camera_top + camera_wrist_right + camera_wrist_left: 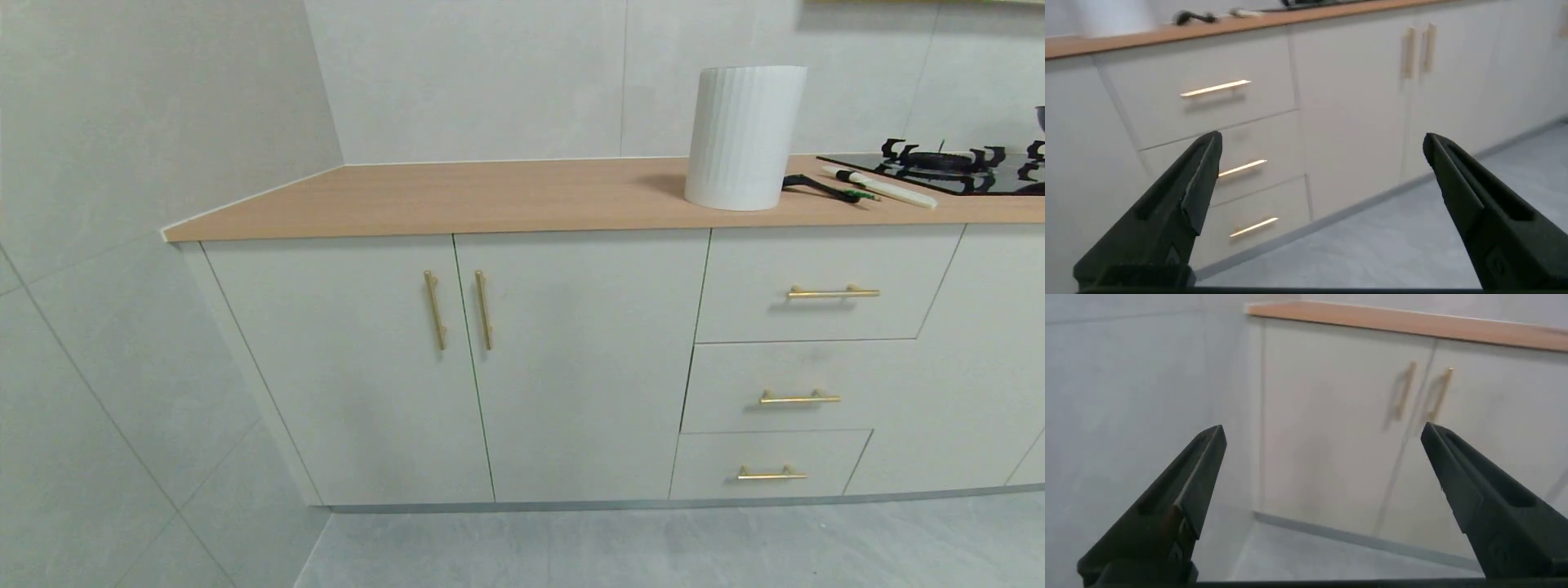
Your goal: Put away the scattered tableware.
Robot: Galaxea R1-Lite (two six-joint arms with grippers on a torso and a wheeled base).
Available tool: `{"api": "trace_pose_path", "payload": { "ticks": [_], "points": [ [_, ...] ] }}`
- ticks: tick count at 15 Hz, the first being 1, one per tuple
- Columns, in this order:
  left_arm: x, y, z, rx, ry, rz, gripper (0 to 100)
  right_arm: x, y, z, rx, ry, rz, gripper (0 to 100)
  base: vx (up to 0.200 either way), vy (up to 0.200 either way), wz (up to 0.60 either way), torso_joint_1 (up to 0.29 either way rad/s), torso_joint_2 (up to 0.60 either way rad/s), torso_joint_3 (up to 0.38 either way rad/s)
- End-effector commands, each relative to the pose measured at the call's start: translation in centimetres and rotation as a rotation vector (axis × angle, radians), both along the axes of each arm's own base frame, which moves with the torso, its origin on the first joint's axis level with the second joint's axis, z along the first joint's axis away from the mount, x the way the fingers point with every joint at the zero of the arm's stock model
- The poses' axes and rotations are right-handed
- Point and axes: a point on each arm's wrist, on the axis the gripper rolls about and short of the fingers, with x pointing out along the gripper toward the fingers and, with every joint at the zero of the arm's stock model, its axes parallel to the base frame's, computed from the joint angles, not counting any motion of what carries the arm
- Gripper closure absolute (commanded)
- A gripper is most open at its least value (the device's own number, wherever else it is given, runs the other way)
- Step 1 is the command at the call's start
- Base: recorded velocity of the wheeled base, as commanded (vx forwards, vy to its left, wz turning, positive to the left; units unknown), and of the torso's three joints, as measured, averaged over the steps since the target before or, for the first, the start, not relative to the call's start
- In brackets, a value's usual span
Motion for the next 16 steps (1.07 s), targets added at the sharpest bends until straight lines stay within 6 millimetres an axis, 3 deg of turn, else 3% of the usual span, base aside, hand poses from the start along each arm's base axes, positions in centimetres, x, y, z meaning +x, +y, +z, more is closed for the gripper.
{"api": "trace_pose_path", "payload": {
  "ticks": [1,4,7,11,16],
  "points": [
    [0.3,-0.1,-2.1,0.008,0.002,0.093,0,1.4,0.0,-2.2,-0.001,0.028,-0.003,0,0.0,0.0,0.0,0.0,0.0,0.0],
    [2.7,-0.3,-5.9,0.114,0.118,-0.033,0,3.7,0.4,-6.0,-0.069,0.064,0.182,0,0.0,0.0,0.0,0.0,0.0,0.0],
    [4.1,-0.6,-8.8,0.136,0.155,-0.152,0,3.8,0.7,-6.8,-0.074,0.134,0.321,0,0.0,0.0,0.0,0.0,0.0,0.0],
    [4.3,-0.8,-9.2,0.121,0.161,-0.254,0,3.8,1.0,-7.3,-0.05,0.188,0.465,0,0.0,0.0,0.0,0.0,0.0,0.0],
    [4.2,-0.8,-9.2,0.094,0.151,-0.254,0,3.8,1.1,-7.2,-0.048,0.168,0.483,0,0.0,0.0,0.0,0.0,0.0,0.0]
  ]
}}
